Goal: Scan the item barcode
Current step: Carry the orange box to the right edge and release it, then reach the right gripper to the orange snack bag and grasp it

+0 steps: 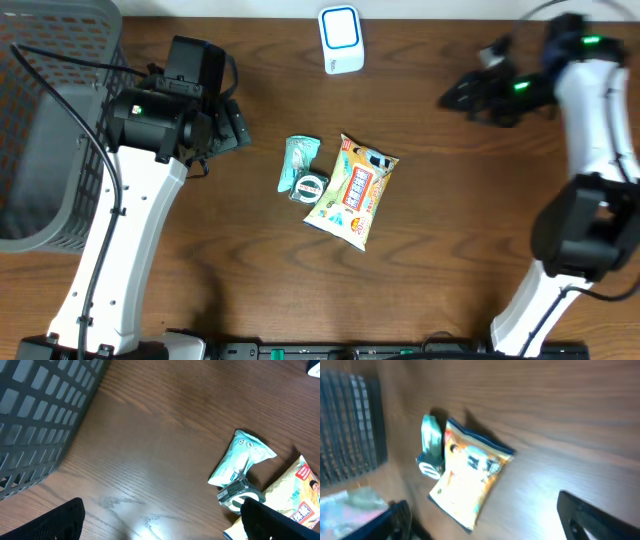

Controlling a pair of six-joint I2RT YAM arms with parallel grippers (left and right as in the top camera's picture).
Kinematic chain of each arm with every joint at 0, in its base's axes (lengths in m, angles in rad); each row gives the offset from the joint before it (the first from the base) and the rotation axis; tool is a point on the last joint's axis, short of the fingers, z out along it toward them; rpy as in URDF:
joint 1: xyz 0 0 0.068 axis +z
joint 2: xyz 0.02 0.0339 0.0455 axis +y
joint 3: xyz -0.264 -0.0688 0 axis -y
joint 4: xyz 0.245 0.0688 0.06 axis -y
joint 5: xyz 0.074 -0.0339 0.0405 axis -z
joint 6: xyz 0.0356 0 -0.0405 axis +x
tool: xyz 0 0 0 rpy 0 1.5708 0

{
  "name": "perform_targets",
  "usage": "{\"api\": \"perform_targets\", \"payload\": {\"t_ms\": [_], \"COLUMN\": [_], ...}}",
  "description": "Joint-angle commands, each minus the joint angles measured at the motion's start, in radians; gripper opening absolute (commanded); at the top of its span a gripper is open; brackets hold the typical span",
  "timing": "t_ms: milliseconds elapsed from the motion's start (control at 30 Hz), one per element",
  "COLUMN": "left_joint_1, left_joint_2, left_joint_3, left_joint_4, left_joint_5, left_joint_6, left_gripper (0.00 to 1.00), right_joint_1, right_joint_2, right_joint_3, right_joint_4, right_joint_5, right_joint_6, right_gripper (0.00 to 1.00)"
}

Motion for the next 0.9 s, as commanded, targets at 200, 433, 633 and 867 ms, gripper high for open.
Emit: {"api": "perform_targets", "payload": {"t_ms": [200,433,633,867], "left_joint_1": [0.003,0.003,0.003,0.003], "left_joint_2": [0.003,0.003,0.003,0.003], "left_joint_3": [0.008,0.008,0.008,0.008], "left_joint_4": [-0.003,-0.003,-0.003,-0.003], "left_joint_5": [-0.013,-0.013,-0.013,-0.013], "left_joint_6": [0.01,0.01,0.01,0.01], "left_gripper": [0.98,0.98,0.98,0.98], "right_joint_1": [0.321,0.536,0.642,0.65], "right_joint_2": [0.011,0.012,0.012,0.012], "right_joint_3": [-0.103,-0.126,-0.222,-0.336], "right_joint_4": [0.14,0.145,0.162,0.218], "right_joint_5": [0.282,0.623,0.824,0.864], "right_joint_6": [0.184,0.43,0.589,0.599], "right_gripper": [0.85,0.57,0.46,0.47]}}
